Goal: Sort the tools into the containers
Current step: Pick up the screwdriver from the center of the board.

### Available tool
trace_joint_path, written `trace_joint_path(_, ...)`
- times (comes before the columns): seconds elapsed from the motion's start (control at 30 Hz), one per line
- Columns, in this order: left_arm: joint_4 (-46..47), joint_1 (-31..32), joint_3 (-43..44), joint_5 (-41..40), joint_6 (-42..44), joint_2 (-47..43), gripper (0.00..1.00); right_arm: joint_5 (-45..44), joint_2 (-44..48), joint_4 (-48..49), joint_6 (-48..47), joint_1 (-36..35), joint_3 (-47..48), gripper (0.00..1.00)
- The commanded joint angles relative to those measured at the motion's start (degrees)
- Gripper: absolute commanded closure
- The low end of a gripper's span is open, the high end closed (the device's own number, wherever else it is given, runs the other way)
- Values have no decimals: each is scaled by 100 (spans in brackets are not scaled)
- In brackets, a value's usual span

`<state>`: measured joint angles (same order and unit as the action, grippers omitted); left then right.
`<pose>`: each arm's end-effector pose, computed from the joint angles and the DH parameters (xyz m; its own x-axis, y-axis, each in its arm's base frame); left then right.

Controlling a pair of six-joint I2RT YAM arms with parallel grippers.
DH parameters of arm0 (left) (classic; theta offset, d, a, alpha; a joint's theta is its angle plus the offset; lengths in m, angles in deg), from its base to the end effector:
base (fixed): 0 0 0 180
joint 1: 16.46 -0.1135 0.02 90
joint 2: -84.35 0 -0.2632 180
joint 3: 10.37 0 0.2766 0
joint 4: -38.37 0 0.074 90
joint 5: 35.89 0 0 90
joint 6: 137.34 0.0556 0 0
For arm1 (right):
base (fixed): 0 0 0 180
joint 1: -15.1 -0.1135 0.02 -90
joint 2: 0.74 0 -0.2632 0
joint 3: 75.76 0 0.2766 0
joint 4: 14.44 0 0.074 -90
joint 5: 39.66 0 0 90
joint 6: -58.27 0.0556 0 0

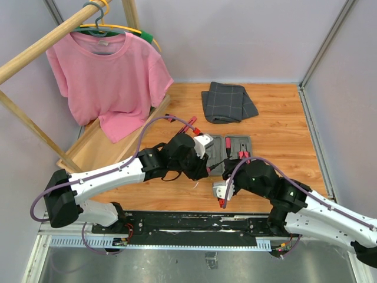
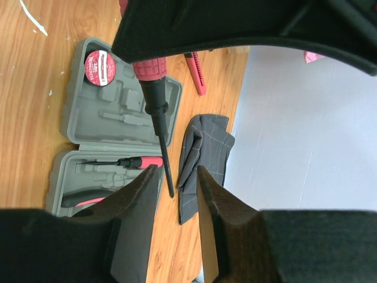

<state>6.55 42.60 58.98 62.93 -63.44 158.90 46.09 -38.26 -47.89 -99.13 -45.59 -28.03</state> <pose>0.1615 -0.2860 0.2645 -0.5499 0.3844 -0.7415 0.7889 0.5305 -0.3101 0.1027 0.1745 0.2718 0.6978 -0.6377 -0.3261 -0.4997 -0.1072 -0.8595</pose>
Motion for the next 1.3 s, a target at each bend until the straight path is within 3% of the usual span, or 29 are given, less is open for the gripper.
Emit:
trace_joint_path(0.0,118,8,171,-693,-47,36,99,364,300,146,321,-101,74,65)
trace_joint_path(0.2,548,-140,2,-1127,-277,-142,100,568,943,708,1393,-106,-234,63)
trace_joint_path(0.43,1391,-414,-646,-1265,-699,-723,100,1243,1180,3135,4521,-101,-1004,65)
trace_joint_path(0.57,1938,-414,-966,-1317,-866,-1078,100,608,772,4178,6568,-101,-1131,63)
trace_joint_path(0.67,2195,-414,-1168,-1458,-986,-1310,100,-411,253,3592,8088,-101,-540,56)
trace_joint_path(0.83,2670,-414,-1557,-1613,-1270,-1687,100,-1297,-490,2578,9144,-93,282,47)
trace_joint_path(1.27,3762,-414,-2124,-1605,-1580,-1957,100,-2550,-411,4009,11863,20,-175,53)
